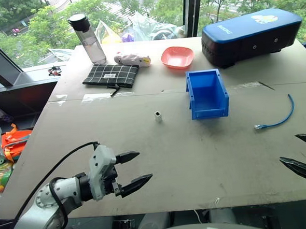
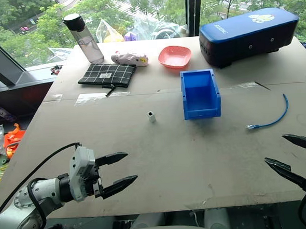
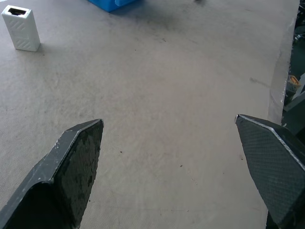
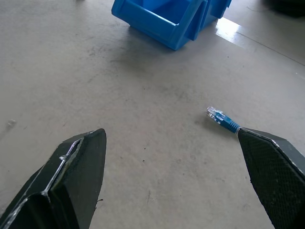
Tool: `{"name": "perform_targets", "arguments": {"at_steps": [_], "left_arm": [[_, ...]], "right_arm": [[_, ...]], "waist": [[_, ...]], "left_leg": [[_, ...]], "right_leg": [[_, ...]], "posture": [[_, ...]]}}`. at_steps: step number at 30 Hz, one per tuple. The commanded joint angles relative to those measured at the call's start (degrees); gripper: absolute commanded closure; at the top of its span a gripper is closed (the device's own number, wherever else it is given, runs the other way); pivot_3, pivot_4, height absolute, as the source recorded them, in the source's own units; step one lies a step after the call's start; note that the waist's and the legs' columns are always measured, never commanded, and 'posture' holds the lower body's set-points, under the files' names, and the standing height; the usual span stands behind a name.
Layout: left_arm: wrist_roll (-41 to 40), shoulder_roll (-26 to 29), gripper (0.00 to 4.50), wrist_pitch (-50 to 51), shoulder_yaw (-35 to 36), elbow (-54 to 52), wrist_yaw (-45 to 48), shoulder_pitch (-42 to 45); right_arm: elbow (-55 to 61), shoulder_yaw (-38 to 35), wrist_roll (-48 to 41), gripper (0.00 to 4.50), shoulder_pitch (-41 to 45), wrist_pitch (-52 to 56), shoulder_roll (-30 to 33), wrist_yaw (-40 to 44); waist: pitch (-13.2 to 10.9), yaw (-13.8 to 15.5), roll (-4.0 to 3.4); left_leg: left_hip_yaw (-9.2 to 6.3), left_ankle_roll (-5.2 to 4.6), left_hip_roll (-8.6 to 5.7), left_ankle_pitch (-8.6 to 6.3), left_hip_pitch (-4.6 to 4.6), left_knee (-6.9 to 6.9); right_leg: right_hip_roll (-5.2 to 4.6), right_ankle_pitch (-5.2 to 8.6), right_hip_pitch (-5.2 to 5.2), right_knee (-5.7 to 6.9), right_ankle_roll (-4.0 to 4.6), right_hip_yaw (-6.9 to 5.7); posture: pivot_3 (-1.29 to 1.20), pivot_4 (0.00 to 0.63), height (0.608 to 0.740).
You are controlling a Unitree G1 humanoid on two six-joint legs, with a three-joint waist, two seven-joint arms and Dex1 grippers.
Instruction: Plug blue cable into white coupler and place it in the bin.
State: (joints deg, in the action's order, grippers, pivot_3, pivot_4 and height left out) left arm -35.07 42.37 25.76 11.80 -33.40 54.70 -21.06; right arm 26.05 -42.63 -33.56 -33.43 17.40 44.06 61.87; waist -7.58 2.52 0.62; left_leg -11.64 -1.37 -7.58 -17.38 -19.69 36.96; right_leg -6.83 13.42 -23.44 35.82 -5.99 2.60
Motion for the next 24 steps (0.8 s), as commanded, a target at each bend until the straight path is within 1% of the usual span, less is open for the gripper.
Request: {"name": "perform_targets", "arguments": {"at_steps": [1,4,6,7,8,11,14,18,21,24], "left_arm": [[-5.1,-0.1,0.00,3.4,1.2,-4.7,-4.1,4.7],[-11.9,-0.3,0.00,11.3,-0.3,-9.6,-12.2,15.0],[-13.1,0.2,0.00,14.2,-2.3,-10.3,-13.9,19.5],[-13.3,0.6,0.00,15.4,-3.4,-10.6,-14.6,21.4],[-13.3,1.0,0.00,16.3,-4.7,-10.7,-14.6,23.2],[-12.0,1.8,0.00,17.2,-8.0,-10.7,-14.0,26.1],[-10.6,2.3,0.00,16.2,-10.0,-10.3,-12.5,26.8],[-8.5,3.1,0.00,13.4,-10.3,-11.0,-10.2,23.8],[-7.0,2.5,0.00,12.0,-11.2,-13.2,-10.7,21.0],[-6.3,1.3,0.00,12.2,-12.9,-16.7,-13.3,19.0]], "right_arm": [[1.2,-0.6,-0.8,0.07,1.8,2.4,1.8,-1.8],[0.4,1.4,0.3,0.07,5.4,5.1,4.1,-4.1],[0.3,4.0,3.5,0.07,6.8,7.3,8.0,-4.8],[0.2,5.5,5.4,0.07,7.5,8.2,10.2,-5.1],[-0.6,7.4,6.6,0.07,9.0,9.6,12.5,-5.3],[-5.2,13.2,7.6,0.07,15.6,10.9,16.7,-4.3],[-11.9,21.5,12.0,0.07,23.7,9.7,21.2,-2.6],[-21.0,34.4,16.5,0.07,37.0,8.6,25.0,3.8],[-28.7,42.8,21.5,0.07,45.9,5.3,24.4,8.4],[-35.8,48.6,25.4,0.07,53.2,2.2,22.4,11.4]], "waist": [[0.0,0.0,0.00],[-0.3,0.5,0.03],[-0.1,0.5,-0.02],[-0.2,0.4,-0.07],[-0.2,0.1,-0.06],[-0.2,-0.4,0.04],[-0.3,-0.4,0.08],[-0.4,-0.4,0.07],[-0.4,-0.5,0.12],[-0.4,-0.2,0.16]], "left_leg": [[0.00,0.00,0.00,0.00,0.00,0.00],[-0.15,0.00,0.00,0.00,-0.08,0.21],[-0.18,0.02,0.00,0.01,-0.06,0.22],[-0.11,0.18,0.02,0.10,0.07,0.21],[-0.02,0.20,0.02,0.11,-0.01,0.21],[0.16,0.23,0.05,0.13,-0.04,0.20],[0.31,0.25,0.15,0.11,-0.02,0.19],[0.36,0.25,0.18,0.11,-0.05,0.20],[0.40,0.25,0.22,0.11,-0.07,0.20],[0.40,0.25,0.22,0.11,-0.13,0.22]], "right_leg": [[0.00,0.00,0.00,0.00,0.00,0.00],[0.03,-0.12,0.00,0.02,-0.06,-0.07],[0.06,-0.25,0.01,-0.01,-0.07,0.00],[0.06,-0.24,0.10,0.00,-0.10,0.09],[0.07,-0.24,0.00,-0.01,-0.09,0.11],[0.14,-0.25,-0.03,-0.02,-0.09,0.11],[0.21,-0.25,-0.03,-0.09,-0.08,0.18],[0.21,-0.25,-0.02,-0.15,-0.07,0.14],[0.20,-0.25,-0.01,-0.20,-0.06,0.10],[0.15,-0.26,-0.01,-0.25,-0.06,0.06]], "posture": [[0.00,0.150,0.740],[0.00,0.150,0.740],[0.00,0.150,0.740],[0.00,0.150,0.740],[0.00,0.150,0.740],[0.00,0.150,0.740],[0.00,0.150,0.740],[0.00,0.150,0.740],[0.00,0.150,0.740],[0.00,0.150,0.740]]}}
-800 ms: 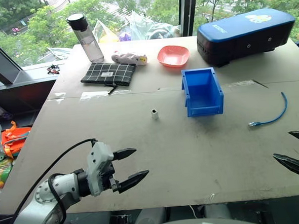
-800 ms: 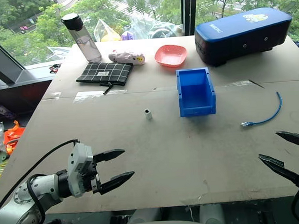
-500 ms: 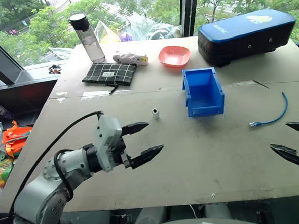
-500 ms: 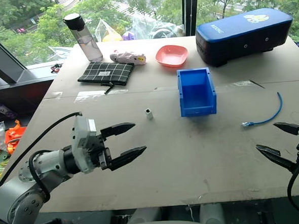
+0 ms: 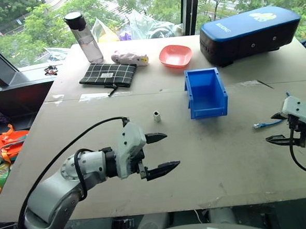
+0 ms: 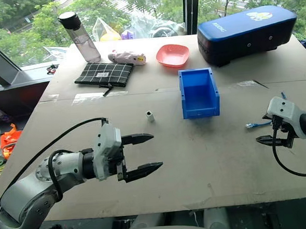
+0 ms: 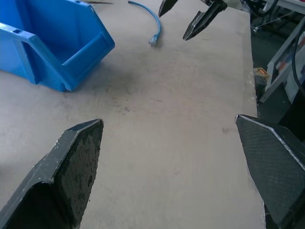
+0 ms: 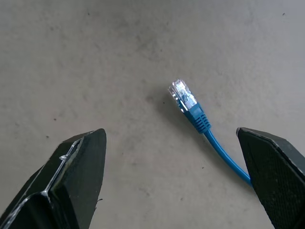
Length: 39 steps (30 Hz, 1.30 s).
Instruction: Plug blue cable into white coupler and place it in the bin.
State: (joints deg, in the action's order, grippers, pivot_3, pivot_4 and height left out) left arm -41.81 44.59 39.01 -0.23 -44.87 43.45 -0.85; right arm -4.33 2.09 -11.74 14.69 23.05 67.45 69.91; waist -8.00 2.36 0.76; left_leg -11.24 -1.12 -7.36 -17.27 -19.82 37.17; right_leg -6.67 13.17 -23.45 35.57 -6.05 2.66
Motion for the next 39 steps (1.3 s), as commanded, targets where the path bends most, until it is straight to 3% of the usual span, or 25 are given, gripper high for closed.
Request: {"name": "perform_targets", "arguments": {"at_steps": [1,7,8,10,13,17,18,22,30,34,39], "left_arm": [[0.2,-1.3,0.00,-0.9,-1.0,-6.4,-3.0,-2.0],[-0.5,-1.3,0.00,-0.1,-0.3,-13.0,-7.2,-6.8],[-0.6,-1.2,0.00,0.0,-0.1,-13.8,-7.8,-7.3],[-0.8,-1.0,0.00,0.0,0.0,-14.8,-8.7,-8.0],[-1.0,0.7,0.00,-2.6,-0.3,-15.1,-9.7,-9.8],[-1.5,2.2,0.00,-4.1,0.6,-14.6,-9.5,-10.2],[-1.6,2.2,0.00,-3.9,1.0,-12.8,-8.6,-8.8],[-0.8,2.6,0.00,-4.6,1.3,-5.4,-4.4,-4.0],[1.8,4.3,0.00,-8.0,3.2,4.5,4.7,-2.0],[3.8,4.1,0.00,-10.5,3.7,6.4,6.9,-3.6],[8.1,3.7,0.00,-11.4,3.2,7.6,5.2,-4.9]], "right_arm": [[-7.5,5.4,4.8,0.07,7.1,-4.4,-1.8,4.2],[-20.3,13.2,12.6,0.07,19.1,-10.2,-7.4,7.3],[-21.2,14.2,13.5,0.30,20.5,-10.1,-8.1,8.2],[-22.7,15.4,15.0,0.90,22.4,-10.1,-9.1,9.5],[-24.6,16.8,17.1,2.13,23.8,-10.7,-10.0,10.6],[-23.7,15.9,17.0,4.14,24.1,-10.1,-10.6,11.4],[-22.3,15.5,16.5,4.43,23.9,-9.3,-10.6,11.7],[-13.6,14.2,14.4,4.43,21.9,-4.7,-10.2,12.9],[18.3,17.9,9.9,4.43,18.6,19.9,-14.3,10.5],[23.4,24.4,11.2,4.43,22.1,26.0,-21.2,6.6],[20.3,30.8,13.9,4.43,24.8,26.1,-27.0,1.8]], "waist": [[0.0,-0.1,0.05],[0.0,-0.3,0.02],[0.0,-0.4,0.05],[0.0,-0.5,0.10],[0.0,-0.9,0.11],[0.0,-1.0,0.11],[0.0,-1.0,0.11],[0.0,-1.1,0.06],[0.0,-1.5,0.01],[0.0,-1.5,0.02],[0.0,-1.2,0.04]], "left_leg": [[0.00,0.00,0.00,0.00,0.00,0.01],[0.03,0.01,0.01,0.00,0.04,-0.03],[0.03,0.01,0.03,0.00,0.06,-0.03],[0.03,0.01,0.04,0.01,0.06,-0.01],[0.03,0.01,0.05,0.00,0.07,0.02],[0.03,0.02,0.05,0.00,0.06,0.00],[0.02,0.02,0.05,0.00,0.06,0.00],[0.01,0.02,0.05,0.00,0.06,0.00],[-0.16,0.18,0.29,-0.11,0.03,-0.05],[-0.17,0.21,0.36,-0.13,0.03,-0.03],[-0.19,0.22,0.40,-0.13,0.02,-0.02]], "right_leg": [[0.00,-0.01,0.00,-0.01,0.00,-0.01],[0.03,-0.01,-0.01,0.02,0.02,0.04],[0.04,-0.01,-0.01,0.03,0.02,0.04],[0.06,-0.05,0.00,0.03,0.07,0.05],[0.07,-0.07,0.00,0.03,0.10,0.11],[0.08,-0.06,0.00,0.03,0.10,0.07],[0.07,-0.06,0.00,0.03,0.10,0.07],[0.10,-0.07,0.00,0.06,0.11,0.03],[0.33,-0.07,-0.17,0.05,0.10,0.17],[0.42,-0.10,-0.17,0.04,0.16,0.13],[0.47,-0.14,-0.19,0.04,0.22,0.08]], "posture": [[0.00,0.150,0.740],[0.00,0.150,0.740],[0.00,0.150,0.740],[0.00,0.150,0.740],[0.00,0.150,0.740],[0.00,0.150,0.740],[0.00,0.150,0.740],[0.00,0.150,0.740],[0.00,0.150,0.740],[0.00,0.150,0.740],[0.00,0.150,0.740]]}}
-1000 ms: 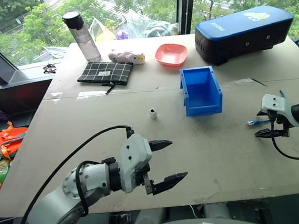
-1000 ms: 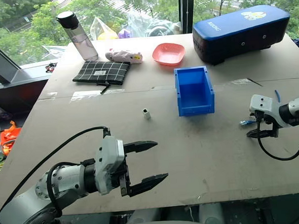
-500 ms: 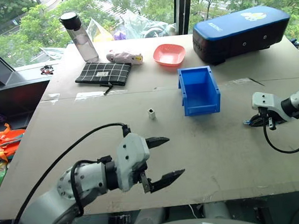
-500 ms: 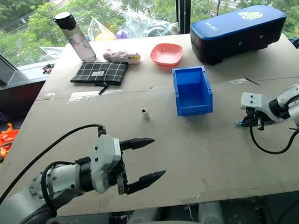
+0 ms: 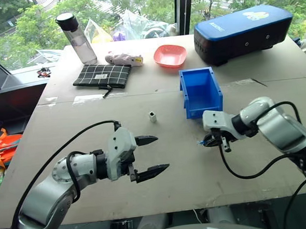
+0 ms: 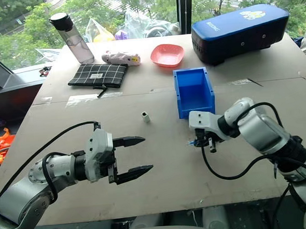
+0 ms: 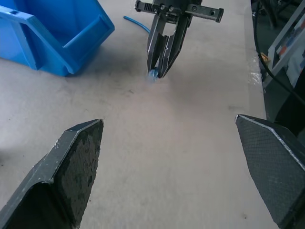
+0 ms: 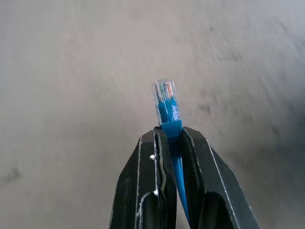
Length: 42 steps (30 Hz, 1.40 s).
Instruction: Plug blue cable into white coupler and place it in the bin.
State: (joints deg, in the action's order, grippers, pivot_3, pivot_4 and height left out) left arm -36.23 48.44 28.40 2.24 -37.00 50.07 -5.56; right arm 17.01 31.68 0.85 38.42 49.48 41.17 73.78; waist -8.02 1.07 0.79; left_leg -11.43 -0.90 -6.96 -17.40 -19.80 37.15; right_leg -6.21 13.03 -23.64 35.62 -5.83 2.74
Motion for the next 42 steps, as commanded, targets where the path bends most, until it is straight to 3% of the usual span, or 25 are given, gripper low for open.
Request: {"name": "perform_targets", "arguments": {"at_steps": [1,2,3,6,9,10,11,15,18,23,29,32,38,39,42], "left_arm": [[3.4,0.2,0.00,0.5,-0.4,0.1,-2.0,0.4],[4.0,0.4,0.00,1.4,-1.3,0.2,-2.2,0.9],[4.5,0.4,0.00,2.3,-2.7,0.9,-2.0,2.5],[7.2,-1.3,0.00,2.7,-7.2,4.9,-1.0,8.5],[10.4,-4.3,0.00,2.3,-12.2,9.3,-0.8,13.9],[11.1,-5.1,0.00,2.4,-13.2,10.4,-0.9,15.1],[12.4,-6.4,0.00,1.9,-15.3,12.0,-0.3,17.0],[16.1,-11.2,0.00,0.1,-20.6,18.3,1.3,22.7],[18.5,-14.3,0.00,-2.2,-23.3,23.2,3.3,26.7],[21.7,-18.0,0.00,-6.0,-26.5,30.9,6.7,31.1],[25.5,-22.7,0.00,-8.7,-30.2,39.8,10.3,35.2],[28.4,-24.1,1.17,-11.7,-31.9,43.9,11.2,36.2],[29.2,-25.2,4.14,-13.1,-31.8,45.9,14.8,36.7],[29.1,-25.0,4.48,-13.5,-31.5,45.9,15.6,36.6],[20.6,-24.9,4.48,-5.2,-26.8,42.1,19.4,36.2]], "right_arm": [[-2.6,1.7,1.7,4.09,1.0,-1.5,-1.4,-3.0],[-3.6,1.9,2.0,3.66,1.0,-2.5,-1.6,-3.6],[-4.0,1.4,1.5,3.51,0.6,-3.0,-1.7,-3.8],[-1.9,-2.5,-1.4,2.13,-2.0,-3.3,-0.4,-4.1],[3.3,-11.3,-7.3,0.92,-7.8,-2.7,1.0,-5.0],[4.7,-13.9,-9.0,0.32,-9.5,-2.7,1.0,-5.6],[7.2,-19.1,-12.8,0.05,-13.8,-2.7,1.1,-5.4],[16.8,-38.3,-24.0,0.05,-30.7,-5.4,-2.8,-7.8],[22.7,-46.4,-26.6,0.05,-42.3,-11.0,-5.4,-9.7],[28.9,-52.6,-26.4,0.05,-56.7,-16.8,-8.7,-15.3],[32.1,-54.4,-24.5,0.05,-71.2,-25.6,-10.3,-16.8],[31.1,-54.0,-23.7,0.00,-74.4,-28.4,-11.2,-18.6],[31.2,-53.1,-24.8,0.00,-76.2,-29.6,-12.6,-22.9],[31.3,-52.3,-25.1,0.00,-76.2,-29.4,-12.8,-23.4],[32.4,-48.9,-30.1,0.00,-74.8,-25.0,-16.1,-28.6]], "waist": [[0.0,0.1,0.05],[0.0,0.1,0.06],[0.0,0.1,0.06],[0.1,0.0,0.13],[0.1,0.1,0.08],[0.1,0.2,0.08],[0.1,0.2,0.09],[0.1,0.9,0.15],[0.2,1.3,0.11],[0.2,1.0,0.07],[0.2,1.3,0.01],[0.3,1.2,0.00],[0.3,1.3,0.00],[0.3,1.3,0.00],[0.3,1.2,-0.01]], "left_leg": [[0.00,0.00,0.00,0.00,-0.01,0.00],[0.00,0.00,-0.01,0.00,0.00,0.00],[0.01,0.00,-0.01,0.00,-0.01,0.01],[0.00,0.02,0.02,0.00,0.03,0.02],[-0.04,0.05,0.07,0.02,0.02,0.05],[-0.05,0.05,0.07,0.02,0.01,0.05],[-0.09,0.05,0.07,0.02,-0.01,0.04],[-0.16,0.19,0.12,-0.07,-0.04,0.04],[-0.22,0.23,0.20,-0.10,-0.02,0.03],[-0.13,0.23,0.18,-0.10,0.05,0.15],[-0.07,0.22,0.16,-0.10,0.06,0.24],[-0.14,0.22,0.18,-0.10,0.09,0.24],[-0.17,0.22,0.17,-0.10,0.08,0.25],[-0.18,0.22,0.17,-0.10,0.08,0.24],[-0.19,0.22,0.17,-0.10,0.09,0.23]], "right_leg": [[0.00,0.00,0.00,-0.01,0.00,0.00],[0.00,0.00,0.00,-0.02,0.00,-0.02],[0.00,0.00,0.00,-0.02,0.00,-0.05],[0.06,-0.04,0.03,0.01,0.06,-0.10],[0.11,-0.10,0.04,0.03,0.14,-0.13],[0.11,-0.10,0.03,0.03,0.13,-0.12],[0.11,-0.10,0.03,0.03,0.13,-0.13],[0.15,-0.10,0.02,-0.03,0.12,-0.28],[0.21,-0.10,-0.02,0.04,0.11,-0.22],[0.22,-0.12,0.06,0.16,0.08,-0.17],[0.25,-0.14,0.07,0.20,0.00,-0.20],[0.26,-0.15,0.07,0.21,-0.01,-0.12],[0.25,-0.13,0.08,0.19,-0.02,-0.12],[0.25,-0.13,0.08,0.19,-0.02,-0.12],[0.26,-0.13,0.08,0.19,-0.02,-0.13]], "posture": [[0.00,0.150,0.740],[0.00,0.150,0.740],[0.00,0.150,0.740],[0.00,0.150,0.740],[0.00,0.150,0.740],[0.00,0.150,0.740],[0.00,0.150,0.740],[0.00,0.150,0.740],[0.00,0.150,0.740],[0.00,0.150,0.740],[0.00,0.150,0.740],[0.00,0.150,0.740],[0.00,0.150,0.740],[0.00,0.150,0.740],[0.00,0.150,0.740]]}}
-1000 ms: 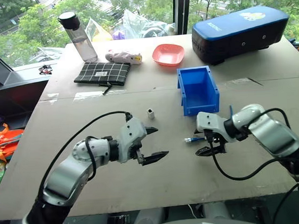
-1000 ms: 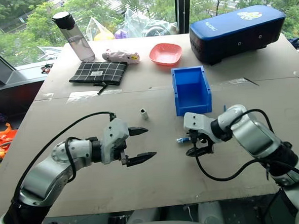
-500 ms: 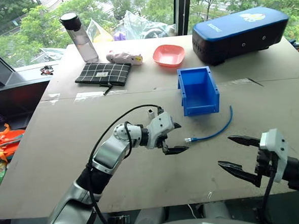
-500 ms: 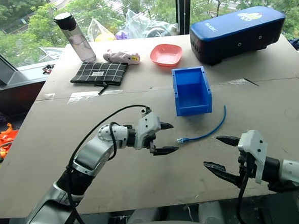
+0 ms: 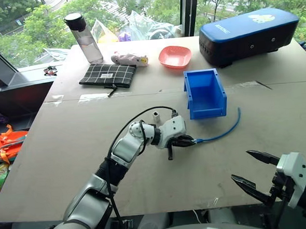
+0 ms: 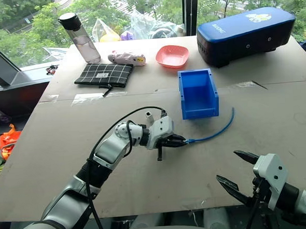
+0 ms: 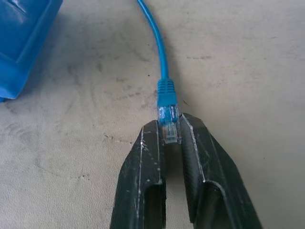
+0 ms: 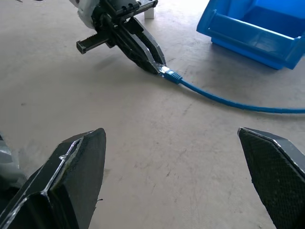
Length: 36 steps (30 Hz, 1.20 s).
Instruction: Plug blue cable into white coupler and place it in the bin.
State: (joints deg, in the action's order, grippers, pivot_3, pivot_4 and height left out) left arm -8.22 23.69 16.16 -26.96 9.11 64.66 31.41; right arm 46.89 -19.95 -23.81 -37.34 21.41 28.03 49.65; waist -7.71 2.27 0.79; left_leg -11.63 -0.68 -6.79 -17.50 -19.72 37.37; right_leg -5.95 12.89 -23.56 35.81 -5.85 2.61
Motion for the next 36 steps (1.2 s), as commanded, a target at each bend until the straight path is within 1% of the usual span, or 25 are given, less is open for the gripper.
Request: {"name": "perform_targets", "arguments": {"at_steps": [1,3,7,10,13,14,15,16,17,18,19,20,21,22,23,29,31,32,33,34,35,36], "left_arm": [[-13.0,-0.4,4.48,14.2,5.4,-6.0,5.7,-0.1],[-22.0,-0.7,4.48,26.1,10.4,-8.5,6.3,1.7],[-32.2,-0.1,4.48,40.4,15.6,-10.6,5.9,4.6],[-36.3,-0.6,4.48,45.5,18.2,-12.1,4.2,5.5],[-38.9,-1.3,4.48,48.4,19.9,-13.6,2.1,5.5],[-39.6,-1.4,4.50,49.0,20.2,-14.2,1.4,5.3],[-40.2,-1.6,4.50,49.5,20.6,-14.7,0.7,5.2],[-41.1,-2.0,4.50,50.2,21.2,-15.0,-0.2,5.1],[-41.9,-2.4,4.50,50.8,21.7,-15.3,-1.0,5.2],[-42.5,-2.5,4.50,51.3,22.0,-15.7,-1.5,5.2],[-42.9,-2.6,4.50,51.7,22.2,-16.1,-2.0,5.1],[-43.4,-2.6,4.50,51.9,22.3,-16.4,-2.3,5.1],[-43.7,-2.6,4.50,52.1,22.3,-16.7,-2.7,5.0],[-44.0,-2.6,4.50,52.2,22.3,-17.1,-3.0,4.9],[-44.1,-2.4,4.50,52.1,22.0,-17.8,-2.9,4.6],[-44.7,-2.4,4.50,51.6,22.8,-19.1,-4.8,3.3],[-43.2,-2.6,4.50,49.5,23.1,-19.1,-6.4,2.9],[-42.6,-2.6,3.54,48.5,23.2,-19.3,-6.8,2.6],[-41.8,-2.4,3.23,47.2,23.6,-19.8,-7.7,2.2],[-41.3,-2.2,2.81,46.1,24.2,-20.2,-8.7,1.8],[-39.5,-1.0,2.23,44.1,24.4,-21.0,-9.7,1.1],[-36.5,1.0,1.78,40.9,23.8,-22.2,-9.9,0.0]], "right_arm": [[2.9,3.6,-8.9,0.00,1.6,5.3,-4.7,-6.8],[3.4,4.4,-16.3,0.00,2.7,9.7,-7.3,-11.3],[4.4,6.3,-29.6,0.00,6.3,14.3,-9.8,-19.1],[4.2,8.6,-38.4,0.00,11.8,14.7,-12.2,-25.8],[3.4,11.1,-45.1,0.00,17.4,14.9,-13.1,-31.2],[3.1,12.0,-47.2,0.56,19.3,14.9,-13.1,-32.8],[2.7,12.8,-49.0,0.99,20.8,14.9,-13.0,-34.2],[2.4,13.6,-50.3,1.28,22.0,15.2,-12.4,-35.1],[2.2,14.2,-51.3,1.85,22.9,15.5,-11.7,-35.6],[1.9,14.8,-52.0,2.23,23.6,15.7,-11.0,-36.0],[1.7,15.3,-52.4,2.75,24.2,15.8,-10.5,-36.4],[1.4,15.6,-52.9,3.19,24.7,15.7,-10.0,-36.7],[1.3,15.8,-53.3,3.78,25.0,15.5,-9.6,-37.0],[0.9,15.9,-53.9,4.18,25.5,15.3,-9.2,-37.1],[0.6,15.9,-54.3,4.45,26.0,15.1,-8.9,-37.0],[-0.3,16.2,-55.8,4.45,26.8,14.1,-7.3,-36.3],[-0.5,16.1,-56.0,4.45,26.5,13.9,-6.6,-35.7],[-0.6,15.9,-56.2,4.50,26.4,13.8,-6.3,-35.3],[-0.9,15.6,-56.4,4.50,26.4,13.6,-5.9,-34.9],[-1.2,15.2,-56.5,4.50,26.4,13.3,-5.5,-34.5],[-1.6,14.7,-56.3,4.50,26.3,13.0,-5.1,-34.0],[-2.1,14.0,-56.0,4.50,26.2,12.6,-4.6,-33.6]], "waist": [[0.0,-0.1,-0.01],[0.0,-0.2,-0.01],[0.0,-0.2,-0.06],[0.0,-0.6,-0.07],[0.0,-1.4,-0.07],[0.0,-1.5,-0.07],[0.0,-1.5,-0.07],[0.0,-1.5,-0.07],[0.0,-1.5,-0.07],[0.0,-1.4,-0.07],[0.0,-1.4,-0.07],[0.0,-1.4,-0.07],[0.0,-1.4,-0.07],[0.0,-1.5,-0.07],[0.0,-1.5,-0.07],[0.0,-1.5,-0.07],[0.0,-1.5,-0.07],[0.0,-1.5,-0.07],[0.0,-1.5,-0.07],[0.0,-1.5,-0.07],[0.0,-1.5,-0.07],[0.0,-1.5,-0.07]], "left_leg": [[-0.02,0.00,0.01,0.00,0.00,0.00],[-0.10,0.00,0.02,0.00,-0.03,0.00],[-0.17,-0.03,0.00,-0.01,-0.02,0.02],[-0.17,-0.01,0.00,0.00,0.01,0.00],[-0.25,0.01,0.01,0.01,0.00,0.00],[-0.26,0.02,0.01,0.01,0.00,0.00],[-0.26,0.02,0.01,0.01,0.00,-0.01],[-0.27,0.02,0.01,0.01,0.00,-0.01],[-0.27,0.02,0.01,0.01,0.00,-0.01],[-0.26,0.03,0.01,0.02,0.00,-0.01],[-0.26,0.02,0.01,0.02,0.00,-0.01],[-0.25,0.03,0.00,0.02,0.00,-0.01],[-0.24,0.03,0.00,0.02,0.00,-0.01],[-0.24,0.02,0.00,0.02,0.00,-0.01],[-0.24,0.03,0.00,0.02,0.00,-0.01],[-0.21,0.03,0.00,0.02,0.00,-0.01],[-0.21,0.02,0.00,0.02,0.00,-0.01],[-0.20,0.02,0.00,0.02,0.00,0.00],[-0.20,0.03,0.01,0.02,0.00,-0.01],[-0.21,0.03,0.01,0.02,0.00,-0.01],[-0.19,0.03,0.01,0.02,0.00,-0.01],[-0.19,0.03,0.01,0.02,0.00,-0.01]], "right_leg": [[0.00,0.00,0.00,0.00,0.00,-0.01],[0.00,0.00,-0.02,0.03,0.01,-0.03],[0.01,0.00,-0.02,0.07,0.01,-0.08],[0.02,0.00,-0.01,0.07,0.01,-0.07],[0.03,-0.01,-0.03,0.07,0.02,-0.10],[0.02,-0.01,-0.03,0.07,0.02,-0.10],[0.03,-0.01,-0.03,0.07,0.02,-0.10],[0.03,-0.01,-0.03,0.06,0.02,-0.11],[0.03,-0.01,-0.03,0.06,0.02,-0.11],[0.03,-0.01,-0.03,0.06,0.02,-0.11],[0.03,-0.01,-0.03,0.06,0.02,-0.11],[0.03,-0.01,-0.03,0.05,0.02,-0.11],[0.03,-0.01,-0.03,0.05,0.02,-0.11],[0.04,-0.01,-0.03,0.05,0.02,-0.11],[0.05,-0.01,-0.04,0.05,0.02,-0.11],[0.05,-0.01,-0.04,0.05,0.02,-0.09],[0.05,-0.01,-0.04,0.05,0.02,-0.09],[0.05,-0.01,-0.04,0.05,0.02,-0.09],[0.05,-0.01,-0.04,0.05,0.02,-0.08],[0.05,-0.01,-0.04,0.05,0.02,-0.09],[0.05,-0.01,-0.04,0.05,0.03,-0.07],[0.05,-0.01,-0.04,0.05,0.03,-0.07]], "posture": [[0.00,0.150,0.740],[0.00,0.150,0.740],[0.00,0.150,0.740],[0.00,0.150,0.740],[0.00,0.150,0.740],[0.00,0.150,0.740],[0.00,0.150,0.740],[0.00,0.150,0.740],[0.00,0.150,0.740],[0.00,0.150,0.740],[0.00,0.150,0.740],[0.00,0.150,0.740],[0.00,0.150,0.740],[0.00,0.150,0.740],[0.00,0.150,0.740],[0.00,0.150,0.740],[0.00,0.150,0.740],[0.00,0.150,0.740],[0.00,0.150,0.740],[0.00,0.150,0.740],[0.00,0.150,0.740],[0.00,0.150,0.740]]}}
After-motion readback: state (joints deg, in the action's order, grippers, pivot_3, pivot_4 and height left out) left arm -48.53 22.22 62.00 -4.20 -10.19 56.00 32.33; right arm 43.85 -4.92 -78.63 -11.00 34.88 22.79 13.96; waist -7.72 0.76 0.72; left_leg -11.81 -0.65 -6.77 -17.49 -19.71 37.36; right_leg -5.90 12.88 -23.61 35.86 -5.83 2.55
